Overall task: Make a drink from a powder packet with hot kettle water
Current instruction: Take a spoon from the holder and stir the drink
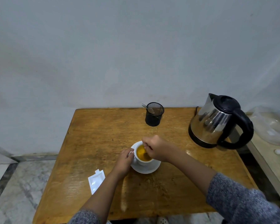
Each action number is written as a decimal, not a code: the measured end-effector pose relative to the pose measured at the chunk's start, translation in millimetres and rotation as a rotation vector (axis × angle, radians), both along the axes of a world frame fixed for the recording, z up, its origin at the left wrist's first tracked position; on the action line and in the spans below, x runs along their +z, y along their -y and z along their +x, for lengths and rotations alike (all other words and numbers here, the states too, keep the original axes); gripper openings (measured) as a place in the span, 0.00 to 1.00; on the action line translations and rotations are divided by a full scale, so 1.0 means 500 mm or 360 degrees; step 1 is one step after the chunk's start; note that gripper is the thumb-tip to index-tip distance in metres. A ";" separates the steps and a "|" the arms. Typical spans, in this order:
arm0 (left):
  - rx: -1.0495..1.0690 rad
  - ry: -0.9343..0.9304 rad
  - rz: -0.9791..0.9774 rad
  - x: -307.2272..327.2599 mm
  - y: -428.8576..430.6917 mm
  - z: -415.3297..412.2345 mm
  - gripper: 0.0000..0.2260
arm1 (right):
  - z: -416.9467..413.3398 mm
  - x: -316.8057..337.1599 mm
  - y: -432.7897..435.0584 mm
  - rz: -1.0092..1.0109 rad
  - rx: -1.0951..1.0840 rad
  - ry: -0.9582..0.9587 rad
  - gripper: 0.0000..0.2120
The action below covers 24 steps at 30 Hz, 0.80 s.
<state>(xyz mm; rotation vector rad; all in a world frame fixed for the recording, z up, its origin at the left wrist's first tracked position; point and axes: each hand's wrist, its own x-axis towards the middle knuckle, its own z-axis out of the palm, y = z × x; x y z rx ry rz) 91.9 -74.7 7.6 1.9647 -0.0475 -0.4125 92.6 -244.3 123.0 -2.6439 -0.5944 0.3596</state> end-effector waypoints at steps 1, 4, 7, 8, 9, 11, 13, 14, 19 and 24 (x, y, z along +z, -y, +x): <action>-0.0003 -0.0006 0.0001 0.000 0.000 0.001 0.11 | -0.002 0.003 -0.002 0.0028 -0.0011 -0.0019 0.05; -0.0027 -0.0048 0.0000 0.005 0.000 0.004 0.10 | -0.002 0.017 -0.001 -0.0028 0.0001 -0.0100 0.05; -0.0048 -0.0101 0.0016 0.006 0.000 0.006 0.12 | 0.003 0.046 0.009 -0.0147 0.0066 -0.0138 0.04; -0.0065 -0.0101 0.0037 0.004 -0.001 0.008 0.12 | 0.005 0.056 0.013 -0.0148 0.0080 -0.0121 0.04; -0.0085 -0.0099 0.0057 0.003 -0.001 0.009 0.12 | 0.007 0.066 0.018 -0.0144 0.0095 -0.0089 0.04; -0.0109 -0.0112 0.0092 0.002 -0.001 0.013 0.12 | 0.009 0.083 0.027 -0.0124 0.0132 -0.0028 0.04; -0.0106 -0.0112 0.0101 0.012 0.001 0.012 0.11 | 0.008 0.092 0.035 -0.0070 0.0131 -0.0029 0.04; -0.0096 -0.0108 0.0094 0.016 0.002 0.010 0.11 | 0.007 0.096 0.039 -0.0050 0.0130 -0.0037 0.04; -0.0032 -0.0112 0.0062 0.027 0.009 0.003 0.10 | -0.004 0.107 0.062 0.0033 0.0064 -0.0053 0.04; 0.0071 -0.0201 0.0019 0.035 0.019 0.006 0.09 | -0.007 0.105 0.087 0.0178 -0.0093 -0.0097 0.05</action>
